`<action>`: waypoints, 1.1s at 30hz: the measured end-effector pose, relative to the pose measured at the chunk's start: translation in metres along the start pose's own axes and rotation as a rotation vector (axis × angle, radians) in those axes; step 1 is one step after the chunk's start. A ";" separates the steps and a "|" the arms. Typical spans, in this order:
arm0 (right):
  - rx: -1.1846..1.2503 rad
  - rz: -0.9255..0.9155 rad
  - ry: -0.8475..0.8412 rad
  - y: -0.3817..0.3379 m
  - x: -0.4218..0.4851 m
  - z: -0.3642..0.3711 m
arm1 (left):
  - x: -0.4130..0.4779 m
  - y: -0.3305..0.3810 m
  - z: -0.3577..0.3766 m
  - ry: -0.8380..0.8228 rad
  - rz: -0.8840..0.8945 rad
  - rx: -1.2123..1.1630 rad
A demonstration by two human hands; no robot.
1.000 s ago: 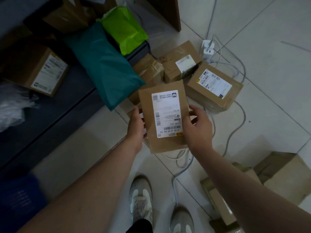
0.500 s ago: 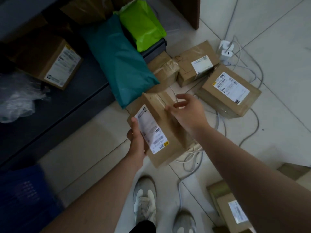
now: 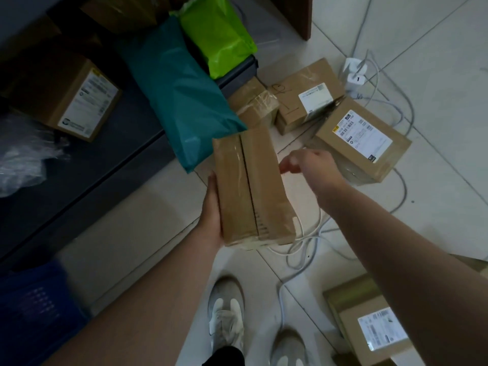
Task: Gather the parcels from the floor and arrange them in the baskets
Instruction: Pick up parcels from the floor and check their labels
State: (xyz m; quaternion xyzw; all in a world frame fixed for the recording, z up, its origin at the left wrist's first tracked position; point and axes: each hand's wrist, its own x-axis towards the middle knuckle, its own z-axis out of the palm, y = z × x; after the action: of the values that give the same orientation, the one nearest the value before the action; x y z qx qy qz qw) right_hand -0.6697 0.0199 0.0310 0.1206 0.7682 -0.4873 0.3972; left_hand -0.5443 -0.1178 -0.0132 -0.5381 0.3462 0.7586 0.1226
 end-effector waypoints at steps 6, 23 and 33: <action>-0.077 0.157 -0.178 -0.003 0.000 -0.007 | -0.009 0.010 0.013 -0.186 -0.016 0.016; 0.301 0.016 0.132 0.005 0.002 -0.027 | 0.001 0.015 0.039 0.015 0.144 0.383; 0.117 0.066 -0.061 0.004 -0.004 -0.033 | -0.007 0.021 0.041 0.123 0.349 0.390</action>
State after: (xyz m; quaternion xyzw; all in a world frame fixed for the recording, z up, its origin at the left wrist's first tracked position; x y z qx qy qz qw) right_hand -0.6810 0.0509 0.0386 0.1541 0.7215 -0.5216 0.4285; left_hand -0.5830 -0.1052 0.0084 -0.4816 0.5801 0.6532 0.0702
